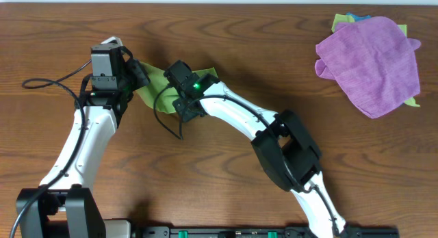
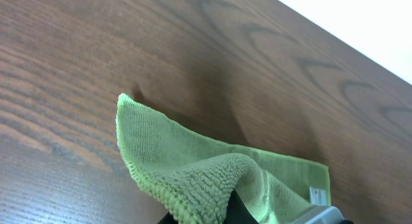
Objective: Fold the cloth
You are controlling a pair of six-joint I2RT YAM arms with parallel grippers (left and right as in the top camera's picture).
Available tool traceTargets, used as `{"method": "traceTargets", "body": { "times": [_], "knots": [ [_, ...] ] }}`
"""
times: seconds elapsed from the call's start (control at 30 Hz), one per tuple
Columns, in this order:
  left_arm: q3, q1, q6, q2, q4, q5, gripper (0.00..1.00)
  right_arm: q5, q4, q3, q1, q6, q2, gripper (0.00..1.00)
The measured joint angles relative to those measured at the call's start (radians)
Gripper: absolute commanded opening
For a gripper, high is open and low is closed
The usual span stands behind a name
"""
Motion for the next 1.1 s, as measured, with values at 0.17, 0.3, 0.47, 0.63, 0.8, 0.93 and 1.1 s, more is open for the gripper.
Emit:
{"method": "traceTargets", "body": {
  "times": [0.17, 0.3, 0.47, 0.63, 0.8, 0.93, 1.1],
  "knots": [
    [0.0, 0.0, 0.003, 0.0, -0.073, 0.0, 0.06, 0.069, -0.142, 0.0, -0.005, 0.0, -0.002, 0.01],
    [0.0, 0.0, 0.015, 0.0, -0.147, 0.001, 0.24, 0.118, -0.228, 0.0, -0.006, 0.0, -0.024, 0.01],
    [0.0, 0.0, 0.031, 0.0, -0.234, 0.003, 0.89, 0.154, -0.294, 0.0, -0.008, 0.0, -0.082, 0.01],
    [0.0, 0.0, 0.045, 0.0, -0.32, 0.008, 0.95, 0.173, -0.334, 0.0, -0.008, 0.0, -0.11, 0.01],
    [0.0, 0.013, 0.04, 0.0, -0.416, 0.085, 0.95, 0.188, -0.356, 0.0, -0.008, 0.0, -0.111, 0.01],
    [0.003, 0.073, 0.028, 0.0, -0.52, 0.163, 0.95, 0.202, -0.359, 0.0, -0.008, 0.0, -0.111, 0.01],
    [0.002, 0.139, 0.017, 0.0, -0.641, 0.257, 0.95, 0.208, -0.359, 0.0, -0.008, 0.0, -0.111, 0.01]
  ]
}}
